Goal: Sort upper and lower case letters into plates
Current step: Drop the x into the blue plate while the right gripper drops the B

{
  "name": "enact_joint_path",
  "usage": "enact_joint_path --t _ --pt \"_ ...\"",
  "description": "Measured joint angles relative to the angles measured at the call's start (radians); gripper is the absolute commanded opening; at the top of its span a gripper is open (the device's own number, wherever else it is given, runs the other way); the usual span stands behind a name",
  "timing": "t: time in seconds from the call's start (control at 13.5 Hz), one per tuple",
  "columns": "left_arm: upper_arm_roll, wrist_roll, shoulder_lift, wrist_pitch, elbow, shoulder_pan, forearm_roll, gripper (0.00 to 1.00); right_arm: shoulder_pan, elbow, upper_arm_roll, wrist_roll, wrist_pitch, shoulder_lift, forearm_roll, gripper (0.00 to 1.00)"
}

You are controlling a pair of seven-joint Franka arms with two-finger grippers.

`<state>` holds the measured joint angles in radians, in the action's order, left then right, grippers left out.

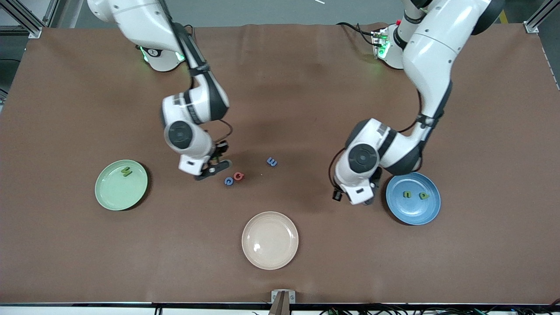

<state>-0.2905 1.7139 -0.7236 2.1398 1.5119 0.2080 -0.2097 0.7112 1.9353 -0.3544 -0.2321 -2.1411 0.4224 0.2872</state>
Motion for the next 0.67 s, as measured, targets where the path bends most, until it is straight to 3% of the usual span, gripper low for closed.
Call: enact_joint_path --t 0.3,0.52,0.67 --pt "0.002 -0.259 0.01 -0.032 0.001 -0.161 0.0 0.01 -0.084 0.011 -0.169 -0.273 0.007 -0.031 -0.007 0.16" --pt "0.002 -0.44 0.009 -0.037 0.014 -0.274 0.0 0.04 -0.195 0.027 -0.189 -0.466 -0.056 -0.008 -0.012 0.16" --pt "0.002 -0.501 0.009 -0.038 0.028 -0.307 -0.004 0.15 -0.255 0.036 -0.188 -0.551 -0.112 0.027 -0.012 0.16"
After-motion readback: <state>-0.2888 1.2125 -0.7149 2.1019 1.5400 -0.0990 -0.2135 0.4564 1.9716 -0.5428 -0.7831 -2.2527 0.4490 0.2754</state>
